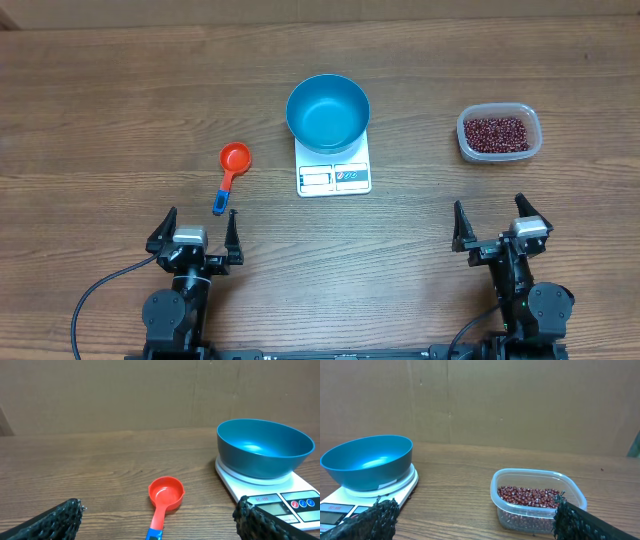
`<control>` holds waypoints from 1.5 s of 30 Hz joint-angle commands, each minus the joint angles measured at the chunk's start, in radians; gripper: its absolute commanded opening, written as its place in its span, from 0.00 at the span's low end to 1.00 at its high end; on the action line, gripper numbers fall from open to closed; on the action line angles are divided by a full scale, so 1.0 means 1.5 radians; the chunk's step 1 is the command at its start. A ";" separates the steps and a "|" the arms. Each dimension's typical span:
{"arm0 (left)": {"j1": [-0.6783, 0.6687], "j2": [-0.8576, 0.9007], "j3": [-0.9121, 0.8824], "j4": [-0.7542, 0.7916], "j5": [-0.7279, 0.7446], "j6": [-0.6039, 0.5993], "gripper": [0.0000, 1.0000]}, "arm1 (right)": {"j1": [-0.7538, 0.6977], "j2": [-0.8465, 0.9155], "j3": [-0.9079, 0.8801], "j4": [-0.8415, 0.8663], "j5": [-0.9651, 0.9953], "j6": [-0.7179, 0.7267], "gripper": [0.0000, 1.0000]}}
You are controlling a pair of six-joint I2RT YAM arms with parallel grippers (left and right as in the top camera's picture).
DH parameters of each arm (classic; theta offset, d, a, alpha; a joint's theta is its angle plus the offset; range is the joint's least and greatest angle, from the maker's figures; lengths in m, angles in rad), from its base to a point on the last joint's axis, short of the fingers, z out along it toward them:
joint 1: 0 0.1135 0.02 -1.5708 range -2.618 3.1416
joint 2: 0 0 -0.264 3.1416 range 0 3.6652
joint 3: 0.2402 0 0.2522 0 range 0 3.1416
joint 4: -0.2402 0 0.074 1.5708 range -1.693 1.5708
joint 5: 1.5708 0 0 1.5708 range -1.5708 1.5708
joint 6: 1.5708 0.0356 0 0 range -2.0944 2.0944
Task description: Scoop item into bowl and weigh 150g on scale
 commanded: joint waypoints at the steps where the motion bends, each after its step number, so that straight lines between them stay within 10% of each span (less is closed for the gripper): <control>1: 0.004 -0.005 -0.002 0.000 -0.009 -0.004 1.00 | -0.002 -0.008 -0.007 0.002 -0.002 0.002 1.00; 45: 0.004 -0.005 0.079 -0.085 0.092 -0.032 1.00 | -0.002 -0.008 -0.007 0.002 -0.003 0.002 1.00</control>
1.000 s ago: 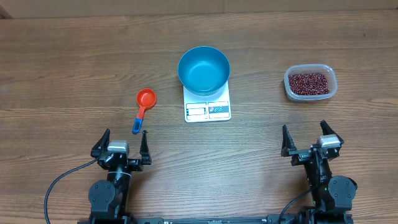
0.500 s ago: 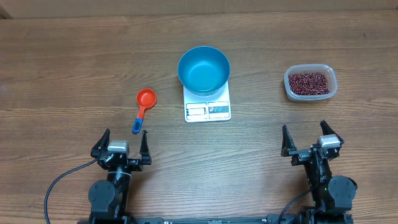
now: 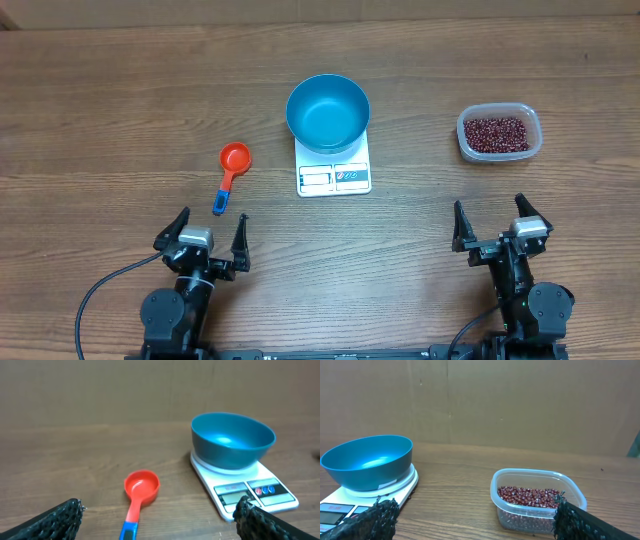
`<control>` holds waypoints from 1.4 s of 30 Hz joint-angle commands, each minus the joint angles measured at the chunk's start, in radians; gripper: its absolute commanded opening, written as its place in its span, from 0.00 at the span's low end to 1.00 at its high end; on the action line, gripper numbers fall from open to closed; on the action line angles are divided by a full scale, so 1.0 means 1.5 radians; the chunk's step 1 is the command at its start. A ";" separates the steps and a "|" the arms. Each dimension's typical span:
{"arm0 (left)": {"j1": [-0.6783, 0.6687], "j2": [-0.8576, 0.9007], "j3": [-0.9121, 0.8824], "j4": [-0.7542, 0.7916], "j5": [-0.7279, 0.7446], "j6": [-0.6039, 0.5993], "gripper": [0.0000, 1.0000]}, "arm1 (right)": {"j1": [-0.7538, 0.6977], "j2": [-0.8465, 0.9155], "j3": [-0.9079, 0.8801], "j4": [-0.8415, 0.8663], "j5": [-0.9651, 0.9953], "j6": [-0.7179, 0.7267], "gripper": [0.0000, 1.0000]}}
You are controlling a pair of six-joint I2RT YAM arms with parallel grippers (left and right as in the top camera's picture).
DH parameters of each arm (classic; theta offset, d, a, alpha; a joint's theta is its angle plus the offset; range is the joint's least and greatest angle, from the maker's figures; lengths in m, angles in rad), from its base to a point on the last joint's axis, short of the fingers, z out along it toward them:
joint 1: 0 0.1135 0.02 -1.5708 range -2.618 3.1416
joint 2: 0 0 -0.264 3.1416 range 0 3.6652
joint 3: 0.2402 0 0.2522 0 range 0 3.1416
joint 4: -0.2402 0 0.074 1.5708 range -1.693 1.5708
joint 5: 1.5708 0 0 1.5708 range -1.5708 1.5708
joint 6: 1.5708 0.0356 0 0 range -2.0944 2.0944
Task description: Scoop item into bowl and weigh 150g on scale
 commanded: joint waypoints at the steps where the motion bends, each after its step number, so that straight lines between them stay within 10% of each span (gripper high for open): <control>1: 0.004 -0.005 0.058 -0.035 0.015 -0.003 1.00 | -0.002 -0.008 -0.007 0.002 -0.003 0.002 1.00; 17: 0.004 0.061 0.178 -0.118 0.002 0.013 1.00 | -0.002 -0.008 -0.007 0.002 -0.003 0.002 1.00; 42: 0.004 0.683 0.781 -0.439 0.001 0.009 1.00 | -0.002 -0.008 -0.007 0.002 -0.003 0.002 1.00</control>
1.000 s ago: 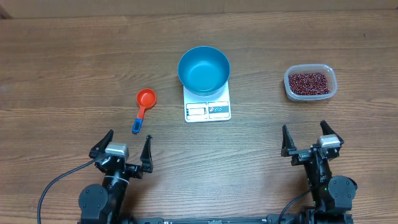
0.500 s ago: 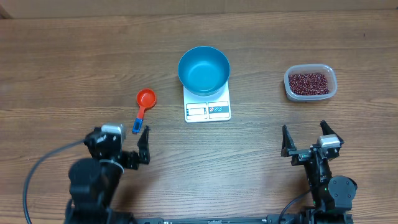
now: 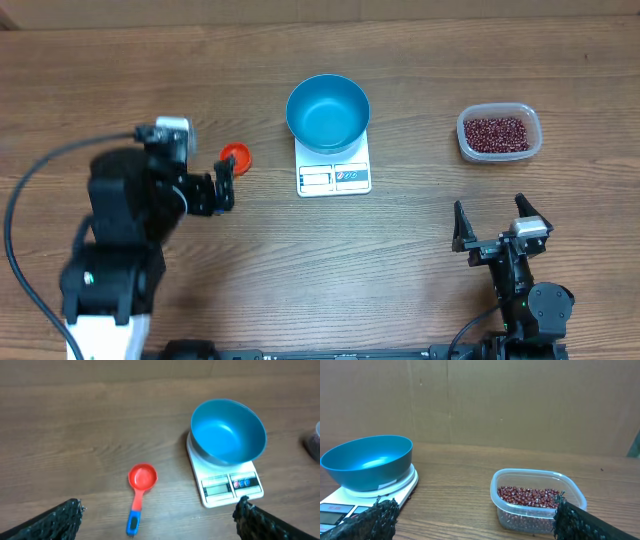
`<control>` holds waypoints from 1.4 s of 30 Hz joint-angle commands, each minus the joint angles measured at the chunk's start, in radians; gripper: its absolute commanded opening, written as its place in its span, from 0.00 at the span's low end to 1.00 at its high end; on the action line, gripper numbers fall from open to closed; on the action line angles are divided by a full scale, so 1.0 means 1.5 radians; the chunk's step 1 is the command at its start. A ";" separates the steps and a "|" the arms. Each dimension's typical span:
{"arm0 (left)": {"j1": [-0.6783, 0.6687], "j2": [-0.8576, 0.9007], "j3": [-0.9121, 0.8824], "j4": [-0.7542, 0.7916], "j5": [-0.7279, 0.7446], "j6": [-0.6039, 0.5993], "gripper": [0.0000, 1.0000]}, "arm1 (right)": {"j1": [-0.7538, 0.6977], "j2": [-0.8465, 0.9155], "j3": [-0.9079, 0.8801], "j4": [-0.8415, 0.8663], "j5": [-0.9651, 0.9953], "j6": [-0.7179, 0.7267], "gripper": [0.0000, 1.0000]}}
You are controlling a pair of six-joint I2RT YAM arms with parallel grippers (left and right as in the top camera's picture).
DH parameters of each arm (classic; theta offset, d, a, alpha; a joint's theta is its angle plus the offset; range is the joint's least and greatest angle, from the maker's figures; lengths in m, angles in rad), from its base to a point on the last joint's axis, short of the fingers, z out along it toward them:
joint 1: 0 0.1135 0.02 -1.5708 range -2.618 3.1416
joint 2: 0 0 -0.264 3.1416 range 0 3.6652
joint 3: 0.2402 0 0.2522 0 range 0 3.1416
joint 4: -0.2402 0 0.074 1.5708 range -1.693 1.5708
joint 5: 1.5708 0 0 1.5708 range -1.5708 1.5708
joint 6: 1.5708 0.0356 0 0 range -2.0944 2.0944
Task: Scoop item into bowl and weigh 150g on scale
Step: 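Move the left gripper over the red scoop's blue handle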
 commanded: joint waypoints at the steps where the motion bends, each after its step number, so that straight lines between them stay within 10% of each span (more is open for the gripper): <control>1: 0.004 0.068 0.101 -0.048 -0.003 0.004 1.00 | -0.002 -0.007 -0.007 0.002 -0.003 0.002 1.00; 17: 0.004 0.397 0.376 -0.255 -0.013 0.017 0.99 | -0.002 -0.007 -0.007 0.002 -0.003 0.002 1.00; 42: 0.005 0.708 0.389 -0.271 -0.078 0.031 1.00 | -0.002 -0.007 -0.007 0.002 -0.003 0.002 1.00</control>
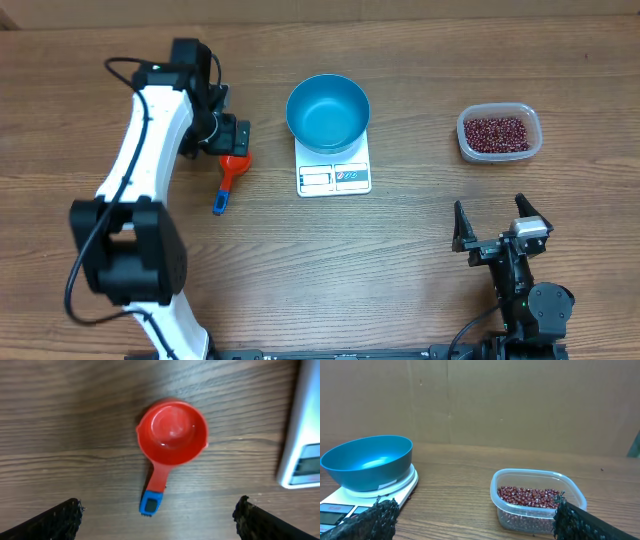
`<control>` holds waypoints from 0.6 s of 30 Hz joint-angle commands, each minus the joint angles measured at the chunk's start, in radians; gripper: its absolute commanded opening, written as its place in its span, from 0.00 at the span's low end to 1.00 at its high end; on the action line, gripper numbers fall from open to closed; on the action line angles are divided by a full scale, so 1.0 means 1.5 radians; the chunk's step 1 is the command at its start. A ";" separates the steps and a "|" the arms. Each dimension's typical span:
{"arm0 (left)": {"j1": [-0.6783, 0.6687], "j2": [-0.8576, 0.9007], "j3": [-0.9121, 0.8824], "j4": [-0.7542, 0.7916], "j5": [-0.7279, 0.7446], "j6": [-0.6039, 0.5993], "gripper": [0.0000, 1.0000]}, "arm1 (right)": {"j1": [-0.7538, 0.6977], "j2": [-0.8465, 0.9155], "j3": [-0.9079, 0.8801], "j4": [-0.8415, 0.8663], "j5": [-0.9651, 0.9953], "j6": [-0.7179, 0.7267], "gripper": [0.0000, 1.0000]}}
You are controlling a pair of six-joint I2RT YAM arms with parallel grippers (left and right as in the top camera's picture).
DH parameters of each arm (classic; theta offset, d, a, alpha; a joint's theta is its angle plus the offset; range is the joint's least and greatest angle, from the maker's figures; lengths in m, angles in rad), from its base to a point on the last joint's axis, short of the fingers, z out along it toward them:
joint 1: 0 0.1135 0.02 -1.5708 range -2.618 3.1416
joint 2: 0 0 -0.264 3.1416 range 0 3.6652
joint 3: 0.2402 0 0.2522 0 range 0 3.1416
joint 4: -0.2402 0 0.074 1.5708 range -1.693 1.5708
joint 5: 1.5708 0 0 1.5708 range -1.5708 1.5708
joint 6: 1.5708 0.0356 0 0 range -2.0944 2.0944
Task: Scoop item into bowl and weigh 150g on scale
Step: 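Move the left gripper over the red scoop's blue handle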
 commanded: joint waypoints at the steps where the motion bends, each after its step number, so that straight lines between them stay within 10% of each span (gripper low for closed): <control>1: 0.005 0.053 0.016 0.004 -0.008 0.016 1.00 | -0.002 -0.007 -0.007 0.002 -0.003 0.002 1.00; 18: 0.042 0.113 0.016 0.030 -0.019 0.015 1.00 | -0.002 -0.007 -0.007 0.002 -0.003 0.002 1.00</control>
